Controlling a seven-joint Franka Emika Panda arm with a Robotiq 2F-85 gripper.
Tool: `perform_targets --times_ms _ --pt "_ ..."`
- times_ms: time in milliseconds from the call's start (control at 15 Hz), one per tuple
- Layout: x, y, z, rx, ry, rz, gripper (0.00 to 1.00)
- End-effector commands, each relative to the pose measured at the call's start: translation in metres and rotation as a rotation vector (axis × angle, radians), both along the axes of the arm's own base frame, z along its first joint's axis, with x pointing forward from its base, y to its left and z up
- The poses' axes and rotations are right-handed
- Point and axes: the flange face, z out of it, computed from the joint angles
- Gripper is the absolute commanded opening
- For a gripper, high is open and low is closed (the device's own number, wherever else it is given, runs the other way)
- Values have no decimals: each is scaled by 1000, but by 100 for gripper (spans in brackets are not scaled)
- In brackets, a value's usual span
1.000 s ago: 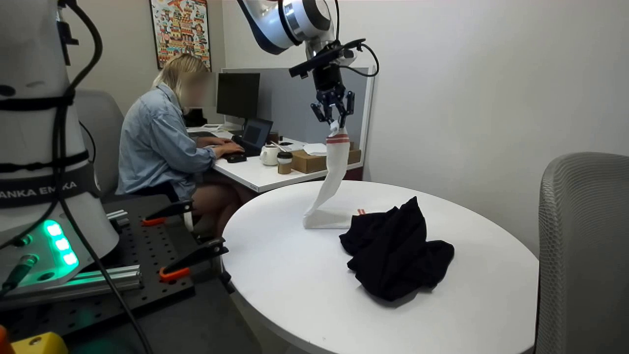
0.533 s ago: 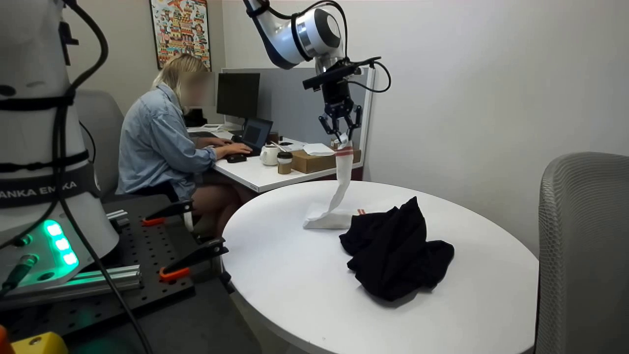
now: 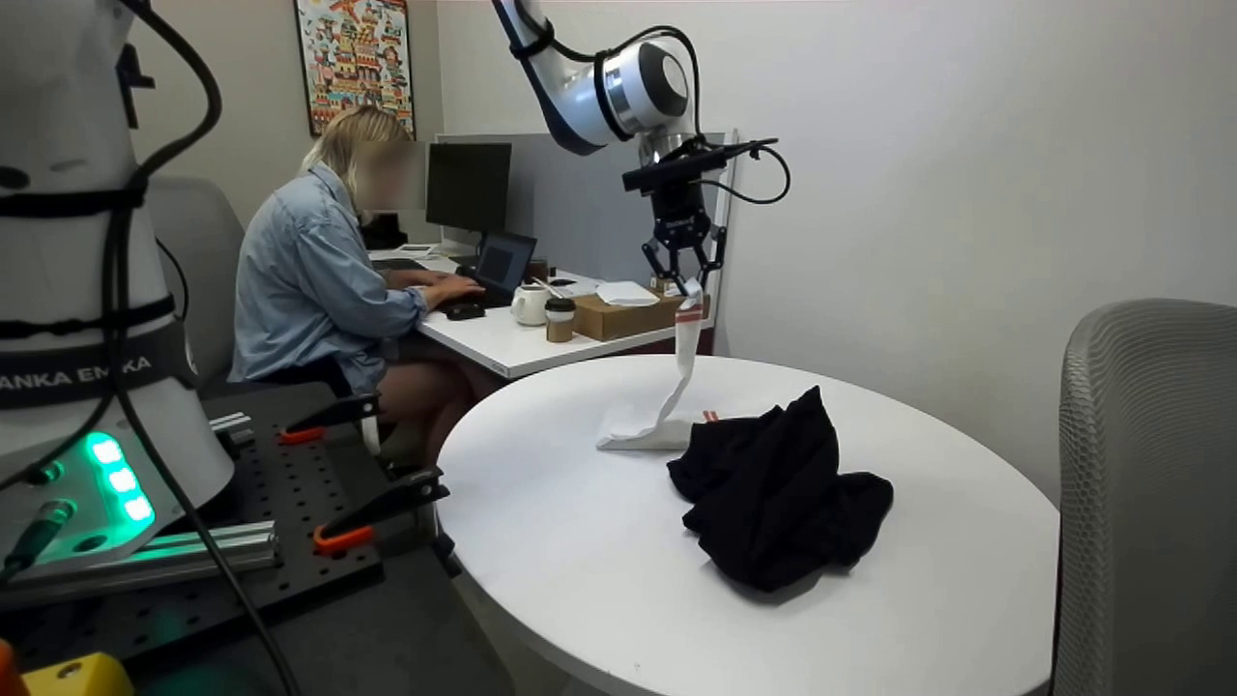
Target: Fold the red and white towel in half twice from left to right
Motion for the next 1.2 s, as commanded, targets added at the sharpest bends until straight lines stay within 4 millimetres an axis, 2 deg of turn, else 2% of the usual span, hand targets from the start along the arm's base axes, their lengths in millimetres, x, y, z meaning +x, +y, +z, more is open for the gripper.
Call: perform_targets --times_ms 0,533,733,933,1133 --pt "11 12 2 13 20 72 10" --pt "-13 94 8 11 12 243 10" --pt "-27 118 14 -2 -12 304 10" --pt "-36 130 27 11 -35 352 10" --pt "-37 130 40 40 -66 362 10"
